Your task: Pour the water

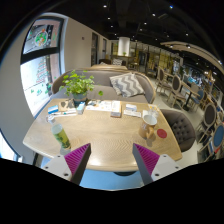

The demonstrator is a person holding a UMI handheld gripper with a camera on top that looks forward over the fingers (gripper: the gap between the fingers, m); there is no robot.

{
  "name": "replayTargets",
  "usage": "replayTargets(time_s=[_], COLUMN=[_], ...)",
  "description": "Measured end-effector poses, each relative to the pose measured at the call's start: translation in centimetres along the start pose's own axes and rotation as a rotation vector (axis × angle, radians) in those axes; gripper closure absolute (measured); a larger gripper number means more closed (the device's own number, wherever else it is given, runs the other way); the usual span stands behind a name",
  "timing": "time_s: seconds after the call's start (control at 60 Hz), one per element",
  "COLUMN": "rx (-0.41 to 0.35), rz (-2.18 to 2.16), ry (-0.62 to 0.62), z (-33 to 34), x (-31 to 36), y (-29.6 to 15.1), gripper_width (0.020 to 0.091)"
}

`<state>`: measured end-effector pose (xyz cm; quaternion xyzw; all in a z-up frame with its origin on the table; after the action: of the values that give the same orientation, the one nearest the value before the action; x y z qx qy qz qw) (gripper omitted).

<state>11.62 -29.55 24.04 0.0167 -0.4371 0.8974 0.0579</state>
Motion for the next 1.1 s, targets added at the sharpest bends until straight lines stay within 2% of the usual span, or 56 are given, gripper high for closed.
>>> replayTargets(time_s=[0.133, 0.3, 0.417, 0.567, 0.667, 0.8, 0.933, 1.067, 1.1], rx=[0.011, 0.061, 0.085, 0.079, 0.044, -0.042, -0.12, -0.15, -0.162], rz=[-0.005, -0.016, -0.032, -0.061, -0.076, -0.088, -0.104, -0.107, -0.104], ry=[0.027, 0.054, 0.041, -0.02, -0.072, -0.088, -0.074, -0.068, -0.065], z=[0.2, 0.2, -0.2, -2.1, -4.6, -9.3, -14.4, -18.6, -19.7], x=[1.3, 5.0, 9.0, 15.9, 20.5, 24.1, 25.3, 25.5, 25.4], y=[2.3, 6.6, 9.6, 11.7, 11.7, 9.9, 8.1, 7.6, 7.6], gripper_width=[0.0252, 0.0254, 0.0253, 0.0248, 0.0248, 0.0244, 0.0246, 0.0249, 0.0271])
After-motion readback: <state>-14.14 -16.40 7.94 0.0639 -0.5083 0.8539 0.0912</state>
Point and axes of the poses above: the point between the fingertips, and its own axes, seen from behind it with the camera up: x to the left, y down, z backward, against the way the camera looks, the point moved 1 cm from there along z, backward, against the way the camera looks, and after that the axes turned 10 degrees about -z, right-handed, at the moved point
